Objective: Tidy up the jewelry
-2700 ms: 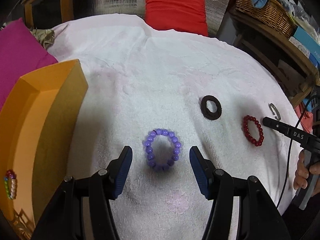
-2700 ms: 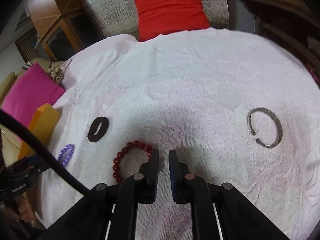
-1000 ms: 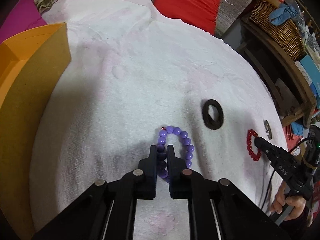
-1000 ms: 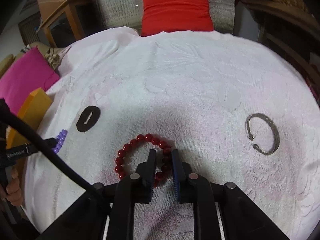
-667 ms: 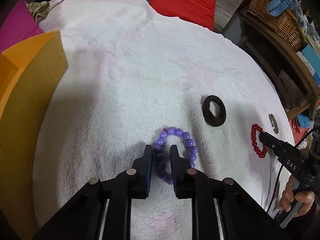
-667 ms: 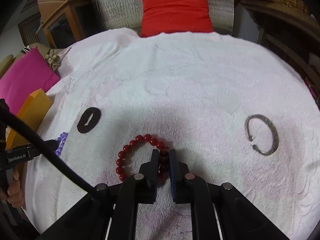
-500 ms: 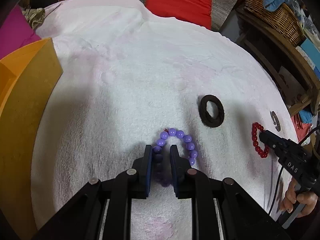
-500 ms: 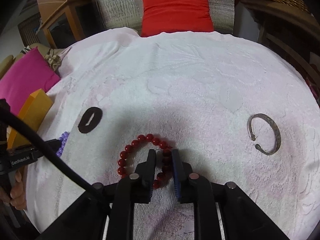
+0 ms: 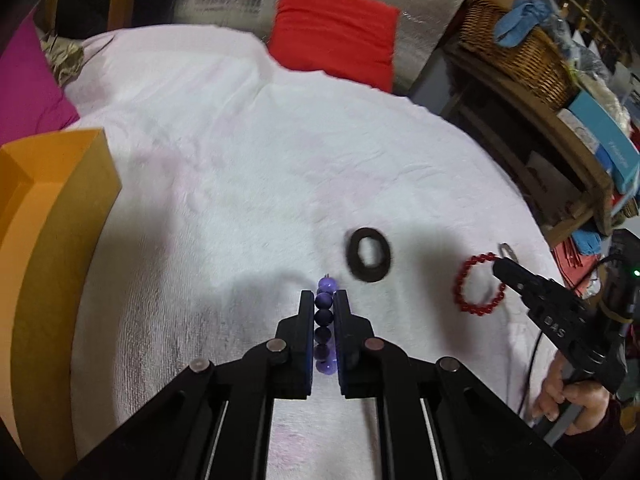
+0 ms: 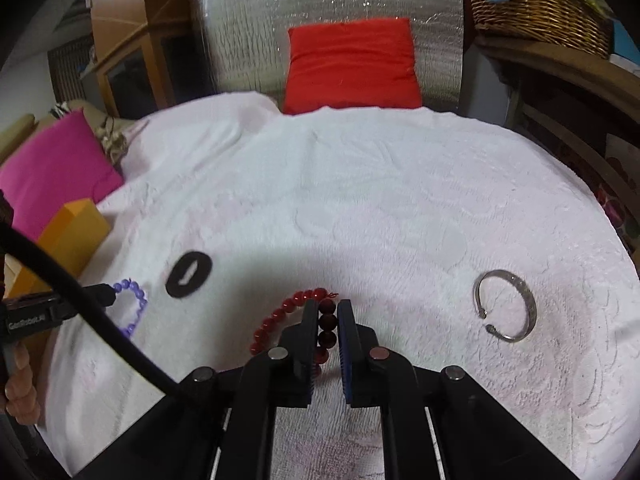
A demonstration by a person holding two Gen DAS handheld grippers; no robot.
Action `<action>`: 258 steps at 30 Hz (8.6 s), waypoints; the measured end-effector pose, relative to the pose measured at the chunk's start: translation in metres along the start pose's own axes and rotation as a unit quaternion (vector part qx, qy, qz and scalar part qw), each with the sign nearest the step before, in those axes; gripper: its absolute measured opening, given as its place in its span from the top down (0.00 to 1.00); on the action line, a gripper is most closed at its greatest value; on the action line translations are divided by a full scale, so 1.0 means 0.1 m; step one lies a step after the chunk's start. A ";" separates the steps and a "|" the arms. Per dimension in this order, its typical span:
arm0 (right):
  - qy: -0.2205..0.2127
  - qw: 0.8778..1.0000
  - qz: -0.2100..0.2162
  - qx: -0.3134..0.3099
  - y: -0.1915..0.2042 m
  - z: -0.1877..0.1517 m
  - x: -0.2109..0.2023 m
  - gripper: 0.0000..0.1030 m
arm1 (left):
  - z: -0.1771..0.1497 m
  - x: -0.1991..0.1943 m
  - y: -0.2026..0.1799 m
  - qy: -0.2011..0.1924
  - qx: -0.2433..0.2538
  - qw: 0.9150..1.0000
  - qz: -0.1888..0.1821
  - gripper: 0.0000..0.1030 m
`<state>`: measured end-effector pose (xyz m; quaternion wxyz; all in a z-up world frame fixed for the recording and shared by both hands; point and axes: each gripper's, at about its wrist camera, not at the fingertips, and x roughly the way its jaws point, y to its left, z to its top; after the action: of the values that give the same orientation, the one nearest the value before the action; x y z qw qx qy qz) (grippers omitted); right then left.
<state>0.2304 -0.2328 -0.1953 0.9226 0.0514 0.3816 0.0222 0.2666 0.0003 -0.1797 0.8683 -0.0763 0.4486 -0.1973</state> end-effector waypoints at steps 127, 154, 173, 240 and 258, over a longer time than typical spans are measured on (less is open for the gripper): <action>0.030 0.977 0.053 0.206 -0.92 0.00 -0.10 0.78 | -0.03 0.08 -0.14 0.018 0.041 0.985 0.169 0.59; 0.048 0.956 -0.041 0.285 -1.65 0.04 0.24 0.39 | 0.16 0.59 -0.29 0.041 0.015 0.994 0.098 0.52; 0.045 0.977 -0.117 0.170 -1.25 0.11 0.43 0.39 | 0.33 0.92 -0.44 0.006 0.008 0.999 0.051 0.48; 0.110 0.994 -0.020 -0.006 0.19 -0.26 0.12 0.38 | -0.43 0.19 -0.12 0.083 0.072 0.993 0.039 0.52; 0.084 0.996 -0.015 0.015 0.21 -0.19 0.09 0.38 | -0.31 0.02 0.00 0.037 0.044 0.998 0.031 0.89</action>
<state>0.2232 -0.2102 -0.2124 0.8868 0.0576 0.4585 0.0069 0.2424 0.0011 -0.1995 0.8595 -0.0171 0.4733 -0.1924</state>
